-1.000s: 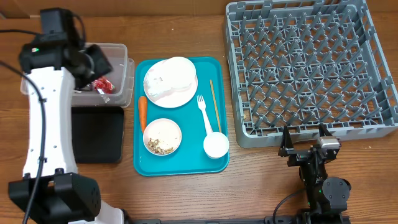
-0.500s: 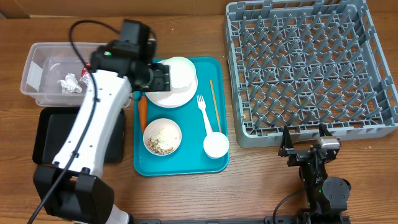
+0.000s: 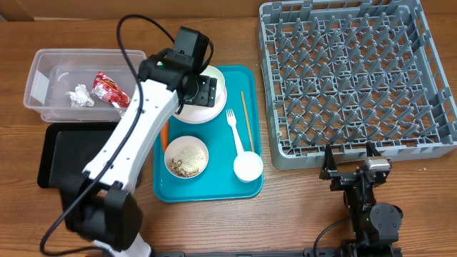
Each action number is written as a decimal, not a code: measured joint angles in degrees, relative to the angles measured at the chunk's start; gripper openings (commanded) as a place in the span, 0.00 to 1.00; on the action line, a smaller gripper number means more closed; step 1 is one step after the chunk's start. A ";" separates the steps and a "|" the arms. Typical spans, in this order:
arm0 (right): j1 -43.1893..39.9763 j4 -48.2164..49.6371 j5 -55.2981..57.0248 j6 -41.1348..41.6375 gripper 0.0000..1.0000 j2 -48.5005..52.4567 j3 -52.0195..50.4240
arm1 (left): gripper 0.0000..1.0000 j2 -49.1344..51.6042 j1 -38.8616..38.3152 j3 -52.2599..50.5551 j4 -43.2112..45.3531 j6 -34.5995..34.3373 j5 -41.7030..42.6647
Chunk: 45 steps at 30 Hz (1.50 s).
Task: Sort waste into correct bins and load items into the dishwasher
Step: 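Reach left gripper to the plate and grasp the remaining tissue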
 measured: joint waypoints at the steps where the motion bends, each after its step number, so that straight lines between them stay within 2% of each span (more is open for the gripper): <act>1: 0.00 0.00 0.00 -0.02 1.00 0.00 0.00 | 0.84 0.90 0.00 0.00 0.09 0.00 -0.35; 11: 0.00 -0.02 -0.02 -0.02 1.00 0.00 0.00 | 0.85 8.11 0.00 -0.04 0.76 1.27 -4.07; 26: 0.00 0.02 0.00 0.00 1.00 0.00 0.00 | 0.87 8.57 0.00 -0.04 1.66 2.14 -7.02; 45: 0.00 -0.02 -0.02 -0.02 1.00 0.00 0.00 | 0.87 8.57 0.00 -0.04 1.86 7.76 -7.76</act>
